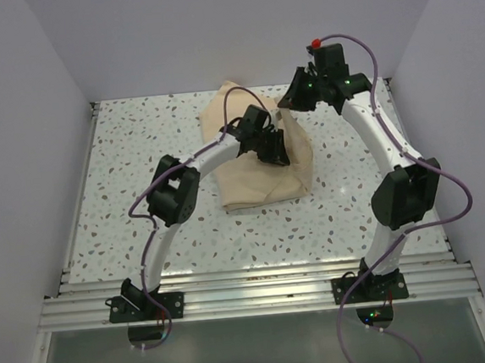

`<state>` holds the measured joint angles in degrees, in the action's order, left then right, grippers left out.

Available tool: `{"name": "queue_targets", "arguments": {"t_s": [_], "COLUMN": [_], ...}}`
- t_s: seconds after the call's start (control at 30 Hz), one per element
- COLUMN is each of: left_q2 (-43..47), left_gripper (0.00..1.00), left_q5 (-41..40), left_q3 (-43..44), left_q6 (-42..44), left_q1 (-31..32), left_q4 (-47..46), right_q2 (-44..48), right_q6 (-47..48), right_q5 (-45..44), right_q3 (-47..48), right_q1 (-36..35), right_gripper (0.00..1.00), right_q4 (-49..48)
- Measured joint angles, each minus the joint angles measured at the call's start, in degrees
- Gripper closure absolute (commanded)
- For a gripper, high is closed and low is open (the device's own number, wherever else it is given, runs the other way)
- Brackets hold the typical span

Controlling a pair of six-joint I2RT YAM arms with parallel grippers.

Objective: Prepare the surgical pack

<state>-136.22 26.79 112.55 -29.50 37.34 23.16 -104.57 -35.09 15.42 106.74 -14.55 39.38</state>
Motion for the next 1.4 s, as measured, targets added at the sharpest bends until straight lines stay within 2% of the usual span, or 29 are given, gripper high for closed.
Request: {"name": "queue_targets", "arguments": {"t_s": [0.23, 0.63, 0.93, 1.4], "left_q2": [7.2, 30.3, 31.4, 32.5], "left_gripper": [0.66, 0.69, 0.7, 0.71], "left_q5": [-0.8, -6.7, -9.2, -9.0], "left_q3": [-6.6, -23.4, -37.0, -41.9], "left_q6": [0.1, 1.8, 1.3, -1.5], "left_q1": [-1.7, -15.9, -16.2, -16.2], "left_q4": [0.9, 6.0, 10.4, 6.5], "right_q2": [1.0, -0.7, -1.2, -6.8], "right_q6": [1.0, 2.0, 3.8, 5.5], "right_q5": [-0.5, 3.6, 10.1, 11.3], "right_q3": [-0.3, 0.4, 0.4, 0.4], "right_q1": [0.5, 0.7, -2.1, -11.5], "right_gripper": [1.0, 1.0, 1.0, 1.0], "right_q4": [0.5, -0.1, -1.1, -1.3]}}
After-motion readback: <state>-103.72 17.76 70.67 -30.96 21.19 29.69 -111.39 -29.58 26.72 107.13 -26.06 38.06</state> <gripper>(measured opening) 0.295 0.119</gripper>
